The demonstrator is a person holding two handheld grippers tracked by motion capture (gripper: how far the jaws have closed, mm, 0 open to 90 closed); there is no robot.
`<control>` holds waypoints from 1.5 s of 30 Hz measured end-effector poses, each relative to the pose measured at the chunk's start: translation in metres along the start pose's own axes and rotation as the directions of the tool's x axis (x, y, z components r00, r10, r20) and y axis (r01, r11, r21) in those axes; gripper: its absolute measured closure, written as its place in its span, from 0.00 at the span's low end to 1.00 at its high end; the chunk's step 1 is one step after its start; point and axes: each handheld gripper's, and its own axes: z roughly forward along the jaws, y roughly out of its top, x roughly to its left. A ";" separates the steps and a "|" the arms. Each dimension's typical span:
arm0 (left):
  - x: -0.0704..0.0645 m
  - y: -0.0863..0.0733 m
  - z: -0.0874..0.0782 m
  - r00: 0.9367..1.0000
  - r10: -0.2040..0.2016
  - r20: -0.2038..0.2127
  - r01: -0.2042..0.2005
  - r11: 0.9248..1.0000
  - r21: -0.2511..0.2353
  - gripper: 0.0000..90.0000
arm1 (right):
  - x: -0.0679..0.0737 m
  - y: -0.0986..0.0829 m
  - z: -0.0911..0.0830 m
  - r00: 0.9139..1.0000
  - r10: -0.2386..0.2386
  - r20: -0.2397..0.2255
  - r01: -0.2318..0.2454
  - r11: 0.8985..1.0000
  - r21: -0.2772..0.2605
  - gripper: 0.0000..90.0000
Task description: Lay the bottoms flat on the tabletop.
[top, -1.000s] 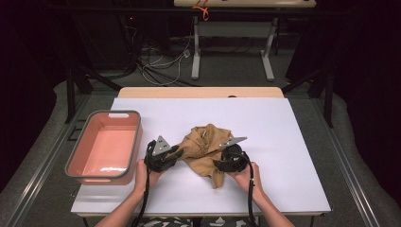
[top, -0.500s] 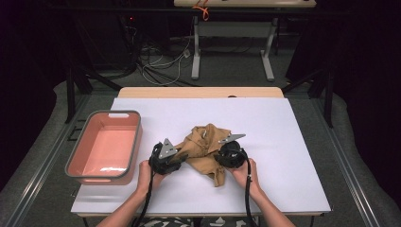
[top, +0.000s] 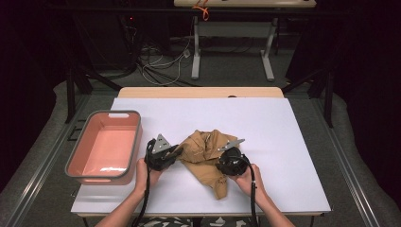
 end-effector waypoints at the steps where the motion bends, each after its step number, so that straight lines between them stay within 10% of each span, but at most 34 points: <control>1: -0.001 0.000 0.001 1.000 0.005 -0.005 -0.005 1.000 0.000 0.80 | -0.001 0.000 0.000 1.000 0.006 0.001 -0.006 1.000 -0.012 0.83; 16: -0.010 0.002 -0.008 0.997 0.076 -0.026 -0.076 0.997 0.029 0.47 | -0.008 0.000 -0.025 0.999 -0.021 0.039 0.025 0.996 -0.089 0.56; 23: -0.014 0.003 -0.007 0.995 0.095 -0.018 -0.094 0.995 0.035 0.49 | -0.007 0.002 -0.039 0.995 -0.059 0.085 0.072 0.985 -0.160 0.50; 31: -0.013 0.000 0.004 0.996 0.093 -0.003 -0.093 0.995 0.028 0.70 | -0.008 0.006 -0.013 0.973 -0.146 0.177 0.163 0.983 -0.088 0.39; 45: -0.003 0.003 0.014 0.997 0.062 -0.045 -0.061 0.998 0.021 0.81 | -0.031 0.004 -0.002 0.987 -0.039 0.154 0.060 0.989 -0.132 0.94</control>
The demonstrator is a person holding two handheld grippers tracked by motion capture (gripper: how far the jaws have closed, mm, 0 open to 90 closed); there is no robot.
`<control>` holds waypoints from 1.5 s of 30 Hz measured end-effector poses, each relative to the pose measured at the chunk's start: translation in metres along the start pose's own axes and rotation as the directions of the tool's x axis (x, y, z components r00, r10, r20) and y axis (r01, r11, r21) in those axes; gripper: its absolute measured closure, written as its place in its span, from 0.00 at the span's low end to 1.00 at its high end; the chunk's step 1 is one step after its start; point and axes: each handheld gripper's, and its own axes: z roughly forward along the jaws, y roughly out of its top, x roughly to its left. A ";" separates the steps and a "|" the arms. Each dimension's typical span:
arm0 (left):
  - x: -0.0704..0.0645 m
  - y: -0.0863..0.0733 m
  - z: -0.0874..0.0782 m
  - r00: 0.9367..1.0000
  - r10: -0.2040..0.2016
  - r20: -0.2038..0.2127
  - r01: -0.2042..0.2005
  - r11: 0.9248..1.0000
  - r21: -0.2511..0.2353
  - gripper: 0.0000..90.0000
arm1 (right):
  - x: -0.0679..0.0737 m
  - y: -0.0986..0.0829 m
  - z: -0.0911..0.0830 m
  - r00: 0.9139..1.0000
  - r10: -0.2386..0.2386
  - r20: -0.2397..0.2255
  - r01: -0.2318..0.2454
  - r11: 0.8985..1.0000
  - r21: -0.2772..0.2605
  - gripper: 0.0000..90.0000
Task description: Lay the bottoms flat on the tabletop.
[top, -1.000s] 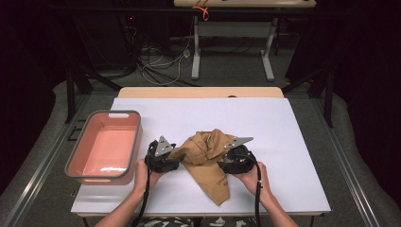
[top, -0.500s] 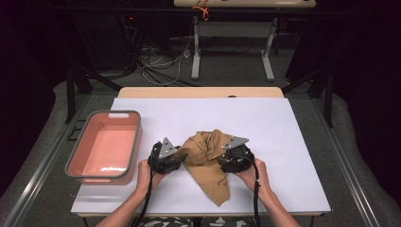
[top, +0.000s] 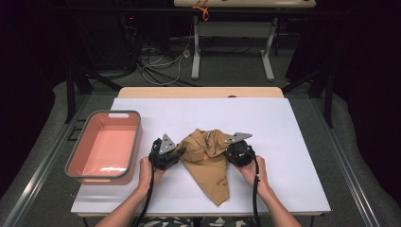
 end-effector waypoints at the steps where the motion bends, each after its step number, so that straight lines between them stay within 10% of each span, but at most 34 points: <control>1: 0.001 0.001 0.001 1.000 -0.008 -0.003 0.008 1.000 0.000 0.81 | -0.002 0.000 -0.001 1.000 0.015 0.009 -0.015 1.000 -0.001 0.95; 8: 0.014 0.003 0.008 0.997 -0.056 -0.049 0.055 0.998 -0.010 0.78 | -0.020 -0.004 -0.010 0.992 0.089 0.094 -0.086 0.996 -0.039 0.97; 15: 0.010 0.004 0.003 0.995 -0.082 -0.048 0.083 0.997 0.011 0.59 | -0.022 -0.009 -0.006 0.991 0.109 0.074 -0.109 0.994 -0.007 0.91; 32: -0.012 0.000 -0.025 0.996 -0.082 -0.014 0.083 0.996 0.022 0.20 | -0.016 -0.005 -0.013 0.998 0.057 0.039 -0.056 0.998 -0.023 0.38; 45: -0.026 -0.005 -0.038 0.996 -0.072 0.055 0.069 0.997 0.045 0.17 | -0.022 -0.012 -0.005 0.998 0.058 0.039 -0.058 0.998 -0.005 0.55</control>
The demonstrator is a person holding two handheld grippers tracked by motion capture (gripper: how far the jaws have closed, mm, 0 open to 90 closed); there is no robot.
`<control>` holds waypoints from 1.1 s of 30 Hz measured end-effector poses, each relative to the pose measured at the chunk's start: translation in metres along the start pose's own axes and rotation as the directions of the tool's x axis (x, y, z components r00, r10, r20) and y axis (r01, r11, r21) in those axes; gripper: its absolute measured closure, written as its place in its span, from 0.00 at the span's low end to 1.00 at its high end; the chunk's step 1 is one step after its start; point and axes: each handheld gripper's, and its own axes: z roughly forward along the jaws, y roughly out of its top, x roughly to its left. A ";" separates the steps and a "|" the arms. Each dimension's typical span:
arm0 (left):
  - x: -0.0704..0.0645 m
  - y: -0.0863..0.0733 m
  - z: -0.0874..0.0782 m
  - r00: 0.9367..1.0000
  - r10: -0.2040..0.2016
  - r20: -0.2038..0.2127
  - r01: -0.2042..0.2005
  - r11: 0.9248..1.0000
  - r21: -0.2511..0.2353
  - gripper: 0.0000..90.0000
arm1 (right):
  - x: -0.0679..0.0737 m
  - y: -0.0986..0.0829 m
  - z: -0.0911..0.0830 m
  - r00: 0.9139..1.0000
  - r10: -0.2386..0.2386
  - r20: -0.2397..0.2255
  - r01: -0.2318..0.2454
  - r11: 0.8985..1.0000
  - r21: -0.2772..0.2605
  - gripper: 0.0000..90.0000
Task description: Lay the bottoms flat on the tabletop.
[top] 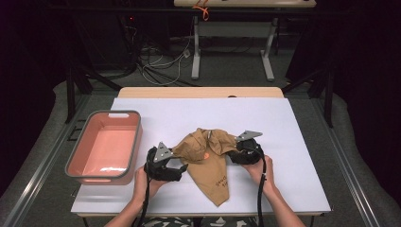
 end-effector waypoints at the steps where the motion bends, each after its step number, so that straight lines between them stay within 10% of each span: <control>1: -0.001 -0.001 0.001 1.000 -0.002 0.004 0.002 1.000 0.001 0.17 | 0.000 0.000 0.001 1.000 -0.004 0.002 0.004 1.000 -0.001 0.56; 18: -0.013 -0.007 -0.006 1.000 0.019 0.017 -0.020 0.999 0.043 0.20 | 0.001 -0.004 0.010 1.000 0.005 -0.003 -0.005 0.999 0.044 0.83; 28: 0.003 -0.010 0.020 1.000 0.007 -0.003 -0.007 0.999 0.047 0.74 | 0.005 -0.003 0.008 0.999 0.015 -0.041 -0.011 0.996 0.093 0.97; 33: 0.011 -0.005 0.030 1.000 0.006 -0.029 -0.005 1.000 0.029 0.86 | 0.008 -0.003 0.003 0.999 0.003 -0.052 0.003 0.993 0.122 0.98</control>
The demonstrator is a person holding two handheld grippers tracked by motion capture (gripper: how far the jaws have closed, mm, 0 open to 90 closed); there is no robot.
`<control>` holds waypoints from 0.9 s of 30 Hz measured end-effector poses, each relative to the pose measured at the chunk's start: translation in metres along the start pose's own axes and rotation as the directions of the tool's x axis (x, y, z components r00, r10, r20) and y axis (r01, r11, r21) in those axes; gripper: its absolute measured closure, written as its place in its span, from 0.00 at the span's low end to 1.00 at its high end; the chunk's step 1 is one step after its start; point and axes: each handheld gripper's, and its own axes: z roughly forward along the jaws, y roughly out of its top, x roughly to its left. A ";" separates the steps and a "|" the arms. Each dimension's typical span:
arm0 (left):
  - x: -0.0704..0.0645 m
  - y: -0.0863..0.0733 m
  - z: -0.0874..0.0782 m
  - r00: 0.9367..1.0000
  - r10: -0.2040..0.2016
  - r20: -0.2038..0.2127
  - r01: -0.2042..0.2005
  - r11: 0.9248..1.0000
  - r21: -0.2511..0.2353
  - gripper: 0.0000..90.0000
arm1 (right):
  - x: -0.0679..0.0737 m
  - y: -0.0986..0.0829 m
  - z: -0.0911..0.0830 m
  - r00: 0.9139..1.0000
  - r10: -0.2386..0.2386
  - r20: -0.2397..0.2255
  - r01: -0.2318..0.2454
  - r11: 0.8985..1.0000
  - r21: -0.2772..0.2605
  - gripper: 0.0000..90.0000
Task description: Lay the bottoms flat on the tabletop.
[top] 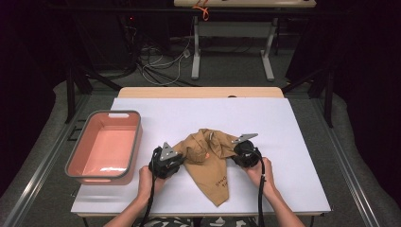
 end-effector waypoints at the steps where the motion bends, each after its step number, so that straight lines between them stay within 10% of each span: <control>1: 0.002 0.001 0.002 1.000 0.001 -0.014 -0.001 1.000 -0.008 0.86 | 0.001 0.000 -0.001 1.000 0.002 -0.004 -0.002 1.000 -0.008 0.98; 9: 0.025 0.007 0.011 0.995 -0.051 -0.081 0.048 0.998 -0.040 0.80 | 0.012 0.001 -0.005 0.999 -0.019 -0.045 0.022 0.998 0.052 0.96; 14: 0.022 0.010 0.001 0.995 -0.052 -0.080 0.050 0.998 -0.029 0.54 | 0.013 0.005 -0.012 0.997 -0.044 -0.066 0.044 0.999 -0.010 0.67; 21: 0.010 0.005 -0.015 0.998 -0.044 -0.038 0.044 0.999 0.005 0.32 | 0.017 0.008 -0.024 0.998 -0.050 -0.034 0.047 0.995 -0.083 0.36; 27: -0.002 0.003 -0.011 0.999 -0.048 0.008 0.047 0.997 0.055 0.27 | 0.014 0.012 -0.017 0.999 -0.034 -0.040 0.029 0.992 -0.123 0.36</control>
